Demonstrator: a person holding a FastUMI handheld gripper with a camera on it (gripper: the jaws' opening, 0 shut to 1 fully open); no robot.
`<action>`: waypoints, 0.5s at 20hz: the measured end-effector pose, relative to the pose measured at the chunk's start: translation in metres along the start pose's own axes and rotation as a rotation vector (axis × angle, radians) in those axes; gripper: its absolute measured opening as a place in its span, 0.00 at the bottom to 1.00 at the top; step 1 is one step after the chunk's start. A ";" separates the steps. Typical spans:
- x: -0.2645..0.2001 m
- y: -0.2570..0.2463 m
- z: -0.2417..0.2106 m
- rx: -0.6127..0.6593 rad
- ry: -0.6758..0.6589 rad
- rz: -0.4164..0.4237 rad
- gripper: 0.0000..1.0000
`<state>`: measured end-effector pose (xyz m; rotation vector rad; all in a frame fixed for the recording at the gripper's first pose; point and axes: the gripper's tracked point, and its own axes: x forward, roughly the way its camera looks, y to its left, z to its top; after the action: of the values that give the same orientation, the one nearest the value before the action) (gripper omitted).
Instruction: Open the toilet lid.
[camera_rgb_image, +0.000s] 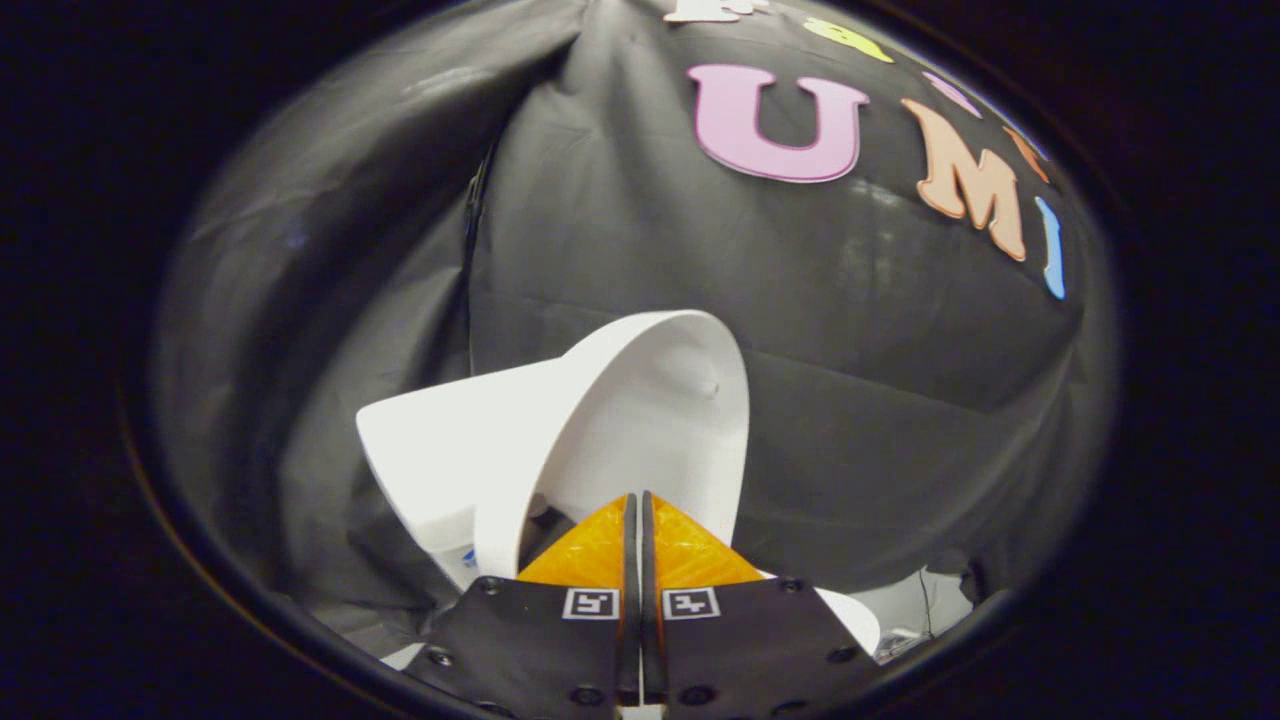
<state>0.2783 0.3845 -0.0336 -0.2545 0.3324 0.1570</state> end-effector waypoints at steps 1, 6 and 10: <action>0.002 0.005 -0.005 -0.005 0.011 0.007 0.02; 0.000 0.004 -0.004 0.043 -0.014 0.009 0.02; 0.001 0.003 -0.005 0.015 -0.003 0.019 0.02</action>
<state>0.2775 0.3858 -0.0393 -0.2361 0.3327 0.1731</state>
